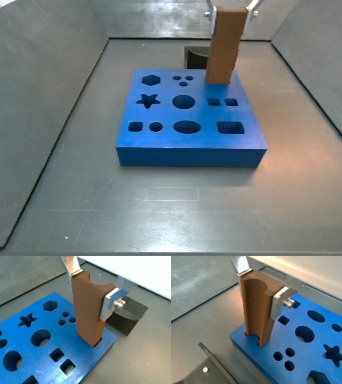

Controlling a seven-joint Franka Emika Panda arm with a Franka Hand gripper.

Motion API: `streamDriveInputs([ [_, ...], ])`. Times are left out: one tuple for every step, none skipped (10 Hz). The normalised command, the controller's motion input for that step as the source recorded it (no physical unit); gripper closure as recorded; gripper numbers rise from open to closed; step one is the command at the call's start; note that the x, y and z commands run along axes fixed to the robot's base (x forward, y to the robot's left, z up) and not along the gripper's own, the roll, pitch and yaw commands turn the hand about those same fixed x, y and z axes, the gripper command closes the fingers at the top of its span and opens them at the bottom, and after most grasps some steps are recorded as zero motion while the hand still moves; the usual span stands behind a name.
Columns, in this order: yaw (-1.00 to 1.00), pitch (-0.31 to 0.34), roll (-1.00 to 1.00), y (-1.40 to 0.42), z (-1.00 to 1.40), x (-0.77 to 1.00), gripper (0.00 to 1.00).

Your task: Insert the arch object.

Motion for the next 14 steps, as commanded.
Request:
streamDriveInputs([
  [0.06, -0.020, 0.00, 0.00, -0.18, 0.00, 1.00],
  [0.05, -0.023, 0.00, -0.04, -0.17, 0.00, 1.00],
  [0.03, 0.000, 0.01, -0.02, -0.21, 0.07, 1.00],
  [0.01, 0.000, 0.00, 0.00, -0.22, 0.08, 1.00],
  [0.00, 0.000, 0.00, 0.00, -0.19, 0.09, 1.00],
  [0.00, 0.000, 0.00, 0.00, -0.20, 0.09, 1.00],
  [0.00, -0.013, 0.00, 0.00, -0.21, 0.05, 1.00],
  [0.00, -0.011, 0.00, 0.00, -0.21, 0.06, 1.00],
  [0.00, -0.021, 0.00, 0.00, -0.21, 0.03, 1.00],
  [0.00, -0.040, 0.00, 0.00, -0.21, 0.00, 1.00],
  [0.00, -0.054, 0.00, 0.00, -0.18, 0.00, 1.00],
  [0.00, -0.031, 0.00, 0.00, -0.08, 0.00, 1.00],
  [0.00, -0.030, -0.03, 0.00, -0.01, 0.00, 1.00],
  [0.00, 0.000, -0.03, 0.07, 0.00, 0.00, 1.00],
])
